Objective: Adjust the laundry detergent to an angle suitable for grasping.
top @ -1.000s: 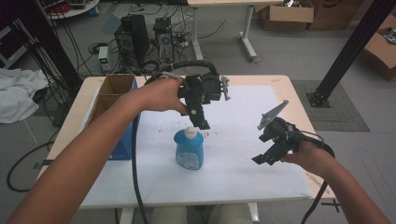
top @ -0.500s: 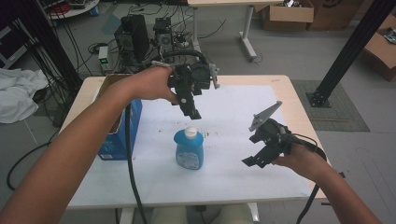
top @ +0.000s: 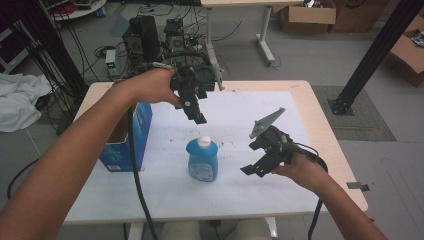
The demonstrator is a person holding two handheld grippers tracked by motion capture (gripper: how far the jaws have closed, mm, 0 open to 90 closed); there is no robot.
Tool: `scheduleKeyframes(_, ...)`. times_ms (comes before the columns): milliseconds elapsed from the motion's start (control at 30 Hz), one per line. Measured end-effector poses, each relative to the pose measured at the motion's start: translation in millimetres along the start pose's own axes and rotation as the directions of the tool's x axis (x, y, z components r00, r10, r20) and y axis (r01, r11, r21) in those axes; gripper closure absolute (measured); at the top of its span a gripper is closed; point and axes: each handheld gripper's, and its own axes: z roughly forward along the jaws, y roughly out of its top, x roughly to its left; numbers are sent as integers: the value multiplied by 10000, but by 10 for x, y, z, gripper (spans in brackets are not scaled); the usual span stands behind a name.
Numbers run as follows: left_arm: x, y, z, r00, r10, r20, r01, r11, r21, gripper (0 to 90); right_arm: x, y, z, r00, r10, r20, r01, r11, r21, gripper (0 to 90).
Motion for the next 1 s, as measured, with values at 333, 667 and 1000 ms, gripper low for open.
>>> scheduleKeyframes(333, 26, -53, -4, 9999, -136, -79, 136, 9999, -3, 205, 7, 102, 199, 9999, 92, -93, -94, 9998, -183, 161)
scheduleKeyframes(667, 40, -38, 13, 9999, -108, -78, 110, 9998, 148, 204, 31, 202, 390, 9996, 55, -285, -67, 9991, -413, 159)
scheduleKeyframes(1000, 51, -50, 17, 9999, -153, -79, 155, 9997, 199, 204, 48, 269, 589, 9993, 57, -367, -85, 9971, -754, 159)
